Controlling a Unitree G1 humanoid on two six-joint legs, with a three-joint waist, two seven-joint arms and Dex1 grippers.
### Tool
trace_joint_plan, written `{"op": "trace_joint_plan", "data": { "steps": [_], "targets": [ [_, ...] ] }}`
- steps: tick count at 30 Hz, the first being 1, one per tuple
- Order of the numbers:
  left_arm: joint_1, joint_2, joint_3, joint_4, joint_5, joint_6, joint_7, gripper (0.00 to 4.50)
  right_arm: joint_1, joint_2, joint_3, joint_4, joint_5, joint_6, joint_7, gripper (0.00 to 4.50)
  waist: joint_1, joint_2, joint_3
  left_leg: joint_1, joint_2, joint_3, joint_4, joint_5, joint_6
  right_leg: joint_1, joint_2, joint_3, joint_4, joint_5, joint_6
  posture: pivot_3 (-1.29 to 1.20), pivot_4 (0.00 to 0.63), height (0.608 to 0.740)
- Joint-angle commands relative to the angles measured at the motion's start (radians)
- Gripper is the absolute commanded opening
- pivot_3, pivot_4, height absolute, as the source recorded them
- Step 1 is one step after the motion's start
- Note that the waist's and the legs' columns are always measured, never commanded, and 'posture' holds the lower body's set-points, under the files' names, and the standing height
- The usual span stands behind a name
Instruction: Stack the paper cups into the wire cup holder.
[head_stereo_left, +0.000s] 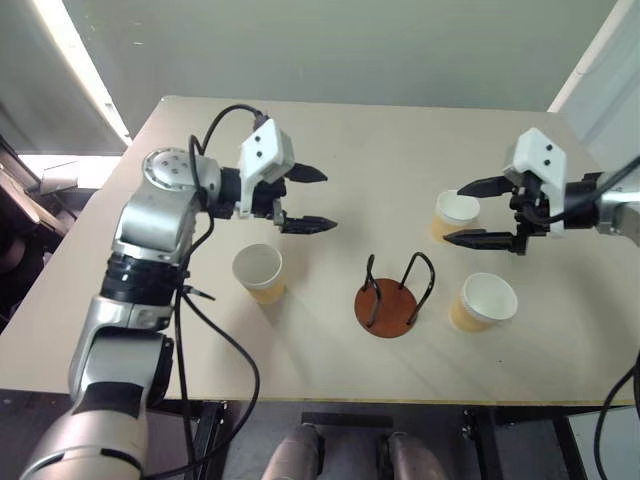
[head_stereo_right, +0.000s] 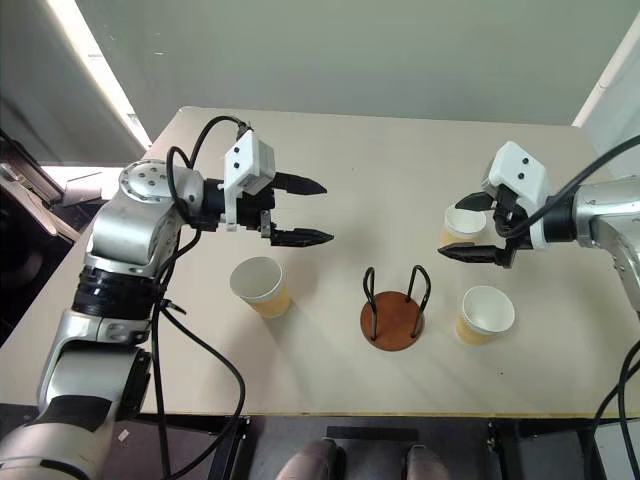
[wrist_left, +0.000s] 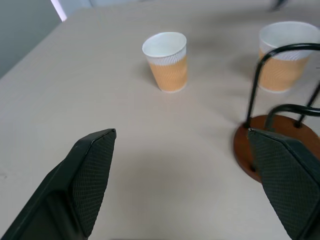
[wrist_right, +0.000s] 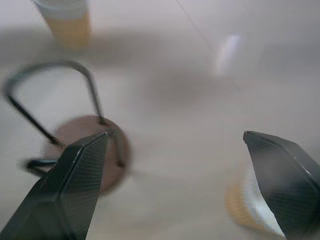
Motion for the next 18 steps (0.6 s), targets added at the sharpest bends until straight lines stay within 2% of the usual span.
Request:
{"op": "trace_joint_plan", "data": {
  "steps": [1,8,18],
  "targets": [
    [0.029,0.055,0.049,-0.102,-0.045,0.048,0.004,4.49,-0.086,0.028,0.105,0.166,-0.198,-0.185,0.050,4.50,-0.004,0.000,0.000,0.000,0.000,0.000,0.000,0.000,0.000,0.000,0.000,0.000,0.000,0.000,0.000,0.00,0.150,0.740],
    [0.063,0.099,0.060,-0.178,-0.086,0.096,0.018,4.49,-0.175,0.105,0.179,0.411,-0.370,-0.369,0.145,4.50,-0.001,0.000,0.000,-0.001,0.000,-0.001,0.000,0.000,0.000,0.000,0.000,-0.001,0.000,0.000,0.000,0.00,0.150,0.740],
    [0.082,0.131,0.065,-0.243,-0.154,0.147,0.018,4.49,-0.282,0.228,0.213,0.697,-0.546,-0.558,0.184,4.50,-0.002,0.000,0.000,-0.001,0.000,-0.001,-0.001,0.000,0.000,0.000,0.000,-0.001,0.001,0.000,-0.001,0.00,0.150,0.740]
  ]
}}
